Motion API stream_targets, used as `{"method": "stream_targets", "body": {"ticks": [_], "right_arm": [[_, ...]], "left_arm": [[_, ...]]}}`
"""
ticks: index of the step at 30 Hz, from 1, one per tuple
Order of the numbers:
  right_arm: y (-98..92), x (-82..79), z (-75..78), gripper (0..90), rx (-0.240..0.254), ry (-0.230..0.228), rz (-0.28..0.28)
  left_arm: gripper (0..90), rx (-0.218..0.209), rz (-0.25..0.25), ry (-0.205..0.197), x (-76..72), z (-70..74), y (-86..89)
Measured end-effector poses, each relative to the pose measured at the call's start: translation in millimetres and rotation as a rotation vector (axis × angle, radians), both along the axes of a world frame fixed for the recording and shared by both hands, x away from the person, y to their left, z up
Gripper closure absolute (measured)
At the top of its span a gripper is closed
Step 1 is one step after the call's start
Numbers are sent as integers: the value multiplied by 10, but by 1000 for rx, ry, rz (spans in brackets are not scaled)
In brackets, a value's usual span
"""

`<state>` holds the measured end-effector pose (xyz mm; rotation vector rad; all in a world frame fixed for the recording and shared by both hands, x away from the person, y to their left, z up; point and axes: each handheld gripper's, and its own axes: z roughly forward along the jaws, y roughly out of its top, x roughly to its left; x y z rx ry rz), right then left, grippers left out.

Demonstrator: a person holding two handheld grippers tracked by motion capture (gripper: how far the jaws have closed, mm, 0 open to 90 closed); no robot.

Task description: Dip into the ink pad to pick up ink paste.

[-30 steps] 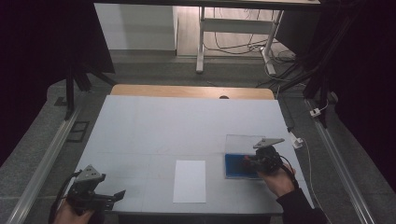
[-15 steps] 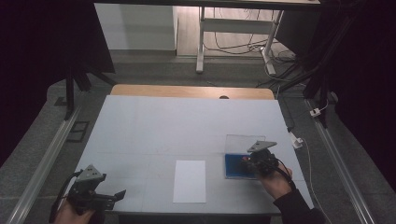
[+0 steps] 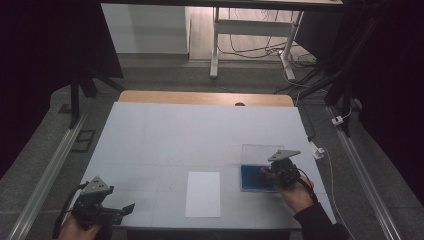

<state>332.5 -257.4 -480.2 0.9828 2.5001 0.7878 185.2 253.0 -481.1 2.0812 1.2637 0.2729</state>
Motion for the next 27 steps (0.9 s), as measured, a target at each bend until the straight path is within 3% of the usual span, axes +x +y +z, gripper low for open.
{"method": "stream_targets", "body": {"ticks": [2,6,8,16,27], "right_arm": [[23,-15,0,809,-18,-10,2],[-85,43,-13,809,75,39,-24],[-118,57,-19,808,98,50,-31],[-51,22,2,806,46,17,-14],[-95,13,72,803,111,5,-21]], "left_arm": [[49,0,-1,1,2,0,-2],[50,-3,-1,1,3,0,3],[49,-6,0,1,3,-1,5],[49,-14,3,4,3,-1,18],[48,-21,9,6,-12,-1,33]]}}
